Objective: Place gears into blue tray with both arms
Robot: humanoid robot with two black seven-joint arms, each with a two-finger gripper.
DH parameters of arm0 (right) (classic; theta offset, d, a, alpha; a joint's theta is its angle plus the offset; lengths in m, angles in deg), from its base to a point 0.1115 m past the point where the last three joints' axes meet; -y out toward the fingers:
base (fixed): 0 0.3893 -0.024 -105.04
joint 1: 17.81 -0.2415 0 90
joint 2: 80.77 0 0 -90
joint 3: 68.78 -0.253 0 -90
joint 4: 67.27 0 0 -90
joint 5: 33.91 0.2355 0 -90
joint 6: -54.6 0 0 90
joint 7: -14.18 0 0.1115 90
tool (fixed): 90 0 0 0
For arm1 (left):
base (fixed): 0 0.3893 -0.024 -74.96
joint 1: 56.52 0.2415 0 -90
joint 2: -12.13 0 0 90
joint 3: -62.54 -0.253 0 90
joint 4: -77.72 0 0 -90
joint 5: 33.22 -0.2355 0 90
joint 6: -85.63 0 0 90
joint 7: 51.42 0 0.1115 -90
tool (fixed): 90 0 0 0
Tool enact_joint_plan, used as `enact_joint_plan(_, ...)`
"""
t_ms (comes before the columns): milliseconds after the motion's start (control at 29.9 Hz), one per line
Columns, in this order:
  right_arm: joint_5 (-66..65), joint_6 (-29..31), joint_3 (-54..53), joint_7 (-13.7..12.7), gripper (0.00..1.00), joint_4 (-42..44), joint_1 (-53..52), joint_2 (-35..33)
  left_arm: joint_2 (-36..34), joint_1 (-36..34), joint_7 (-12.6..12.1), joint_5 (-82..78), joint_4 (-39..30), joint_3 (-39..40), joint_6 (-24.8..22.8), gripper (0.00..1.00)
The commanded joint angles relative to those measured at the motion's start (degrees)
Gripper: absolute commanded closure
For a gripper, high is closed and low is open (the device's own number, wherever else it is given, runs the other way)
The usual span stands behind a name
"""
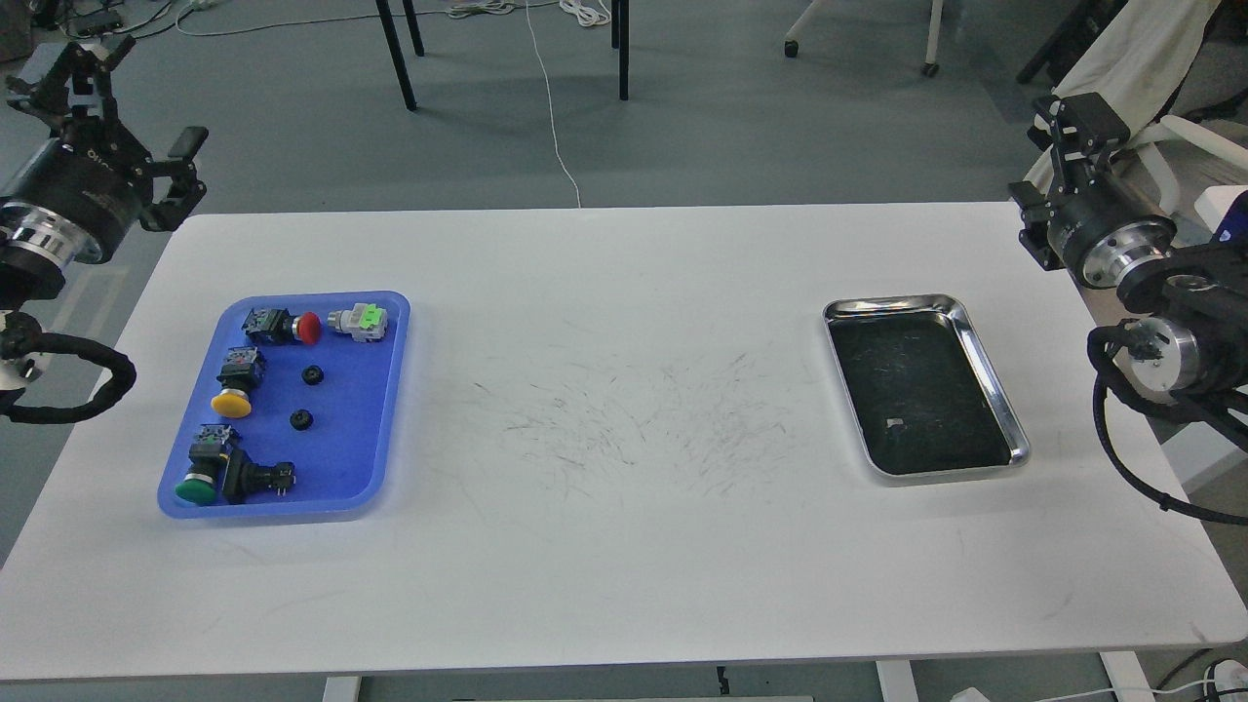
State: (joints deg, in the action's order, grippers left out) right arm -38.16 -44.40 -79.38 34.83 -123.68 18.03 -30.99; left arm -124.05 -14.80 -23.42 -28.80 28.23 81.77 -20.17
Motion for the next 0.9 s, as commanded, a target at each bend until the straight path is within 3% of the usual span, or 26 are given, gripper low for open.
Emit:
enact_joint_plan(0, 0.12, -0.15, -0.12, 0.00, 0.03, -0.01, 0.02, 0.06, -1.10, -0.68, 0.00, 2.15, -0.33, 2.98, 0.07, 0.02)
enact_joint_plan(167, 0.12, -0.23, -0.56, 0.00, 0.03, -0.01, 0.20, -0.03, -1.81, -0.77, -2.60, 2.08, -0.86, 1.51, -0.46, 0.02)
enact_joint_plan(268, 0.38, -0.32, -1.61, 0.00, 0.03, 0.07, 0.20, -0.03, -0.32, -0.94, -2.78, 1.99, -1.83, -2.70, -0.11, 0.02)
enact_joint_plan(535, 6.61, -0.59, -5.13, -0.18, 0.03, 0.69, 0.29, 0.15, 0.39, 0.11, -2.69, 1.90, -3.06, -4.30, -0.72, 0.02)
enact_joint_plan(635, 7.32, -1.02, -6.10, -0.18, 0.03, 0.69, 0.29, 0.85, 0.13, 0.02, -3.22, 2.69, -1.58, -3.42, -3.00, 0.02)
enact_joint_plan(803, 7.59, -1.47, -6.89, -0.18, 0.03, 0.86, 0.29, 1.55, 0.39, 0.90, -6.73, 9.70, -0.17, 3.16, -3.97, 0.02)
enact_joint_plan(870, 7.76, -1.55, -6.98, -0.18, 0.03, 0.86, 0.29, 1.82, 0.39, 1.43, -10.76, 15.58, 0.28, 4.75, -4.93, 0.02)
